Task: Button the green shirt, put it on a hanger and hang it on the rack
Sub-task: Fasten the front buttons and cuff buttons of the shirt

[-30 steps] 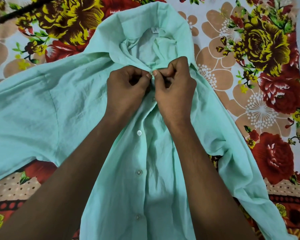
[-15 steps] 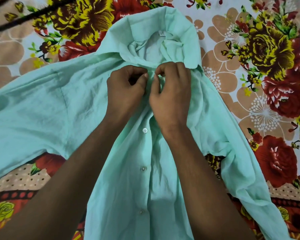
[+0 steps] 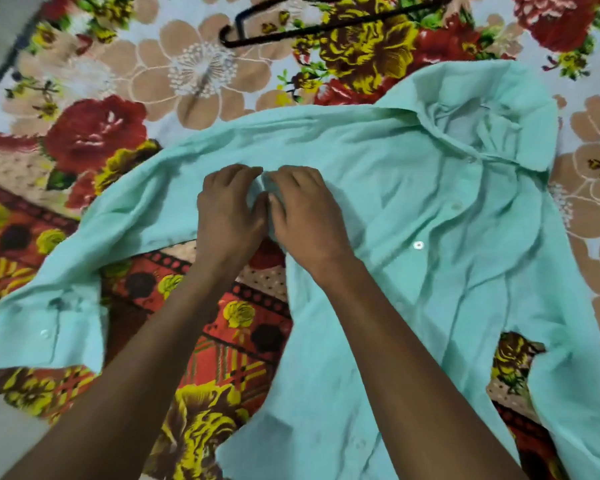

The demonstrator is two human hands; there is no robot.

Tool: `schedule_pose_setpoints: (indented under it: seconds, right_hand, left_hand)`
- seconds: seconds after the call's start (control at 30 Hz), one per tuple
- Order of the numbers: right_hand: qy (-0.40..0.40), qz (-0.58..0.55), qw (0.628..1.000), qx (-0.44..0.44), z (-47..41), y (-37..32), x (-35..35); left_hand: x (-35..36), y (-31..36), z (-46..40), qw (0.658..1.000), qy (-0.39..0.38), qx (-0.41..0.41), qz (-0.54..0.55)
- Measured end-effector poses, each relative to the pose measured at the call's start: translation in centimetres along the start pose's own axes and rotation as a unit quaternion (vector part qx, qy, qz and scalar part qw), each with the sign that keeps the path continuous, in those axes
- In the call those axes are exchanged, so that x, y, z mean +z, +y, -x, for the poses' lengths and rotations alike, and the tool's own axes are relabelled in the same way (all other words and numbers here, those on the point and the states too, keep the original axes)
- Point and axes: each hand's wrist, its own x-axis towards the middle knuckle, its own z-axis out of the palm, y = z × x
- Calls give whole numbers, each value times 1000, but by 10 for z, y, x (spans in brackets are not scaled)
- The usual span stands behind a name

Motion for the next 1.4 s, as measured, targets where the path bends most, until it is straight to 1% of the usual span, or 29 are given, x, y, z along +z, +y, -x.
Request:
schedule_pose_setpoints:
  seconds: [0.07,0.13,0.2,0.27,0.4,0.47,0.53,0.57,0.67,0.7,0.77,0.83,0.9,1.07,1.17,1.23,1.3,1.4]
  right_hand:
    - [-40,12,999,-22,-3,-23,17]
    - [-52,11,997,-54,-3,-50,37]
    - [-57,8,995,-79,-1,-69,51]
    - [-73,12,992,-107,4,-91,66]
    - [-147,13,976,-160,21,-144,95]
    - [-169,11,966,-194,30,-162,107]
    - [-166,26,965,-201,35,-167,113]
    - [-159,36,966,-201,38,-170,116]
    - [-109,53,978,-171,49,-177,117]
    - [-85,35,983,-157,55,-180,116]
    - [-56,-42,987,-146,69,-188,116]
    - [-85,-126,978,-145,82,-194,118]
    - [-134,-155,966,-155,94,-199,119]
    - [-168,-71,960,-212,98,-212,117]
    - [-234,12,933,-272,91,-219,115]
    - [-270,52,917,-289,88,-222,115]
    - [-275,64,915,-289,85,-223,114]
    - [-259,79,921,-281,78,-225,113]
  left_hand:
    - [-17,-25,11,999,12,3,-53]
    - [-37,-52,24,995,22,-4,-100]
    - [-50,-73,37,992,30,-23,-122]
    - [-67,-95,53,990,42,-49,-124]
    - [-103,-131,98,991,105,-35,-75]
    - [-120,-147,123,984,137,-68,-89]
    - [-130,-157,144,976,153,-107,-114]
    - [-134,-164,155,972,159,-130,-109]
    - [-141,-177,177,962,181,-199,-41]
    - [-141,-178,183,960,188,-206,-24]
    - [-142,-179,194,961,196,-193,2]
    - [-142,-181,204,964,187,-186,24]
    - [-142,-183,212,967,168,-188,31]
    - [-141,-189,221,971,141,-192,18]
    - [-142,-190,220,971,145,-189,8]
    - [-144,-191,217,968,150,-201,-10]
    - [-148,-190,211,965,149,-216,-20]
    - [-153,-189,202,963,145,-224,-39]
